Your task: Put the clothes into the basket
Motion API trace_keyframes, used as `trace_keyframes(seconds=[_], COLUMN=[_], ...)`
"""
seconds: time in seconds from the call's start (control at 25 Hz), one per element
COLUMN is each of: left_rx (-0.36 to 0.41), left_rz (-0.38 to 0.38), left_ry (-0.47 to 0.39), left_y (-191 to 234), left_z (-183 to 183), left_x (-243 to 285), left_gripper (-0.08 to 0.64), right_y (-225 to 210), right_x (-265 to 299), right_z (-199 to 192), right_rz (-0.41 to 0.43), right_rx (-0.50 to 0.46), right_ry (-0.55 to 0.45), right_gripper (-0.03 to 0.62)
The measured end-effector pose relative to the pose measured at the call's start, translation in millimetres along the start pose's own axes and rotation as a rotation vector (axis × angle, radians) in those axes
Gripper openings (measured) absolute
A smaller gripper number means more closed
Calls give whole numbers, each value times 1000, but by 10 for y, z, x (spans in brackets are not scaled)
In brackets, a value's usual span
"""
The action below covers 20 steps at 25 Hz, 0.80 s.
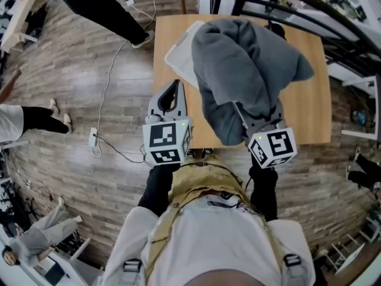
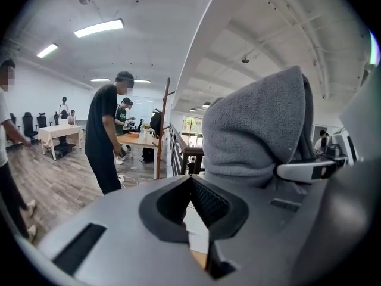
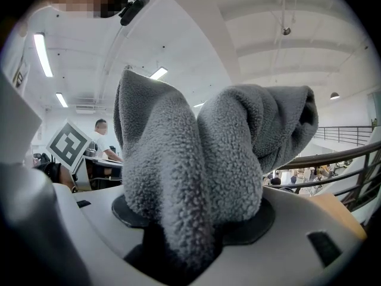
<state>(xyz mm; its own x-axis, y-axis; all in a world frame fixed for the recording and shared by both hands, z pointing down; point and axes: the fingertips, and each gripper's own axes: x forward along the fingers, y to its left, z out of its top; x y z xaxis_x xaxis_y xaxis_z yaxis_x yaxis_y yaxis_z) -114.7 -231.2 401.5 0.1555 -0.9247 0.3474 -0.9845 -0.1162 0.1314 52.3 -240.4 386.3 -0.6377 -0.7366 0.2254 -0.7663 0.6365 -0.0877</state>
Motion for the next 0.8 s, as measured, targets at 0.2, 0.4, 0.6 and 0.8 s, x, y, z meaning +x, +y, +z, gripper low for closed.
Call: trace_keyframes(seconds=[0.2, 0.4, 0.6, 0.8], left_rx=[-20, -38, -55, -76], left_rz=[4, 7, 28, 38], left_ry=[47, 88, 114, 166], left_y=[35, 74, 157, 171], left_z=[-88, -150, -179, -366], left_x=[141, 331, 471, 585], left_gripper=[-2, -2, -2, -2], right_y=[-146, -273, -344, -406], right_x=[128, 325, 540, 718], right_z=[18, 34, 48, 46], right_rz=[-4, 0, 7, 31], right_rx=[-30, -58, -96, -127], right_ry=[18, 34, 44, 64], right_gripper=[311, 313, 313, 313])
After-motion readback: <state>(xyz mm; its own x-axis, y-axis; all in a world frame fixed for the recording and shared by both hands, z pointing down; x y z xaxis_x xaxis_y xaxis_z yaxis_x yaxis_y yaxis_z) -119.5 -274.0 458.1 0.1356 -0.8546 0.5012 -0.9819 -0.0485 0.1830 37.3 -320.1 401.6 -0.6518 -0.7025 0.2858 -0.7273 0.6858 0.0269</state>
